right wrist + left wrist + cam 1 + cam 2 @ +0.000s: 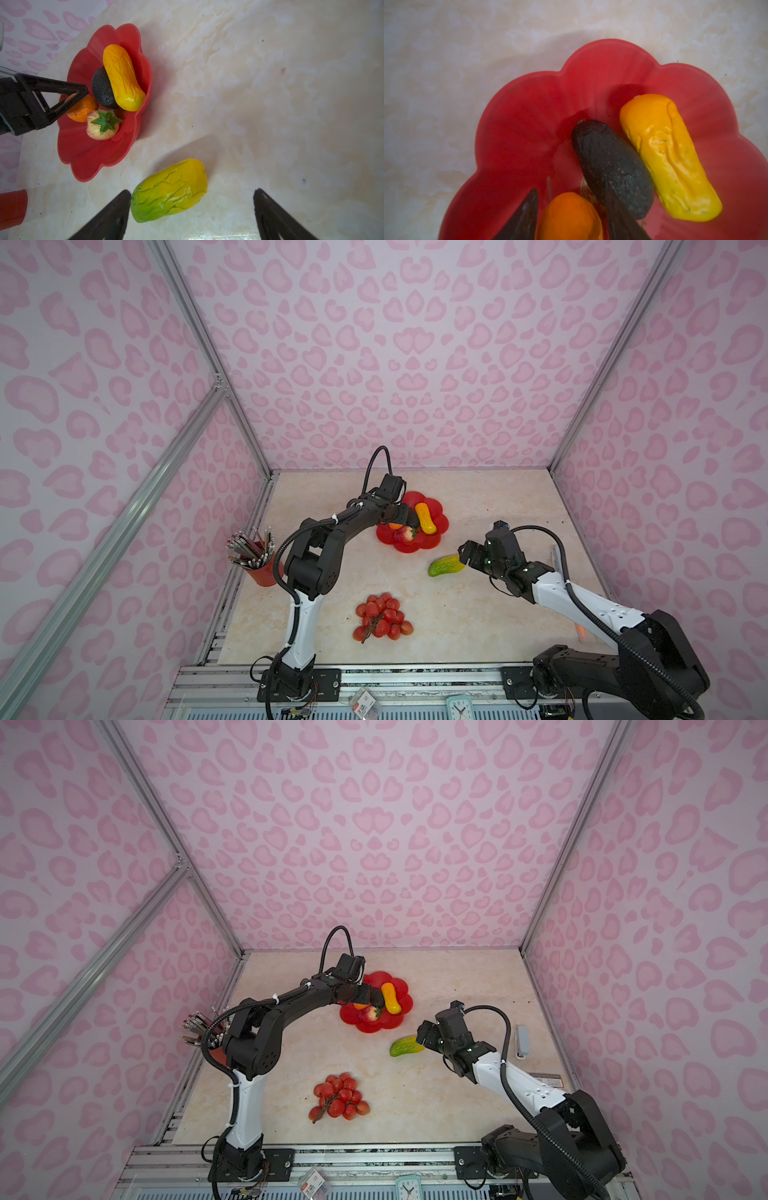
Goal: Place and organize the fake fruits in the fruit bowl
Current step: 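Drop the orange into the bowl with left gripper while right gripper grasps mango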
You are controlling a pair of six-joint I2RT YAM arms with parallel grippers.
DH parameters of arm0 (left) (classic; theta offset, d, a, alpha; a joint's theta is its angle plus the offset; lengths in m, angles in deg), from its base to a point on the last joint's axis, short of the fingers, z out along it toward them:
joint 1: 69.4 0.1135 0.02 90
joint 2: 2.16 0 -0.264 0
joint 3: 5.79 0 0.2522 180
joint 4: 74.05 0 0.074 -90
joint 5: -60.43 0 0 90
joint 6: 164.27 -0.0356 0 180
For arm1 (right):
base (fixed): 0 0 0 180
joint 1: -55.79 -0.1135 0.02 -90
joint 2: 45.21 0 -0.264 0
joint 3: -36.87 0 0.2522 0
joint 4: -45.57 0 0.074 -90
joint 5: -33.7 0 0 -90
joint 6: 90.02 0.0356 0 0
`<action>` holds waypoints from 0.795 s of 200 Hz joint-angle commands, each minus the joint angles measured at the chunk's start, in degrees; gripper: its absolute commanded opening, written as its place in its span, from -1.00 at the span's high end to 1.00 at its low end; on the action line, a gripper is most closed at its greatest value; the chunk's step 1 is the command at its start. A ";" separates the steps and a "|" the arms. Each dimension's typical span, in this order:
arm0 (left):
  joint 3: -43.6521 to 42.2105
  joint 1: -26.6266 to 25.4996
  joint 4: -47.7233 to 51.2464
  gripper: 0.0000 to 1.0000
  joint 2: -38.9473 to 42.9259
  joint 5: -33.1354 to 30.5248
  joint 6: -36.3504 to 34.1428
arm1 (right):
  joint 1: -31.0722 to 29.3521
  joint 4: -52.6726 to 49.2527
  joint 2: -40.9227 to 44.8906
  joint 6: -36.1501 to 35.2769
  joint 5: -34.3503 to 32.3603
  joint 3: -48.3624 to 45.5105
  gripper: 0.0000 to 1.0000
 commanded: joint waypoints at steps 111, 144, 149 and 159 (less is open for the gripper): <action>-7.09 0.17 -9.61 -0.66 25.47 -0.53 2.20 | -7.14 11.39 -5.07 22.87 -5.76 -3.71 -0.84; -17.18 0.25 -16.36 -0.75 38.16 -5.03 3.60 | -7.62 12.84 -7.73 25.74 -5.15 -3.76 -0.84; -19.72 0.25 -17.09 -0.76 40.01 -6.01 3.79 | -7.82 13.50 -8.29 25.84 -5.03 -3.76 -0.82; -23.07 0.32 -18.13 -0.79 43.53 -8.10 4.28 | -7.76 13.96 -9.36 26.25 -4.60 -3.36 -0.81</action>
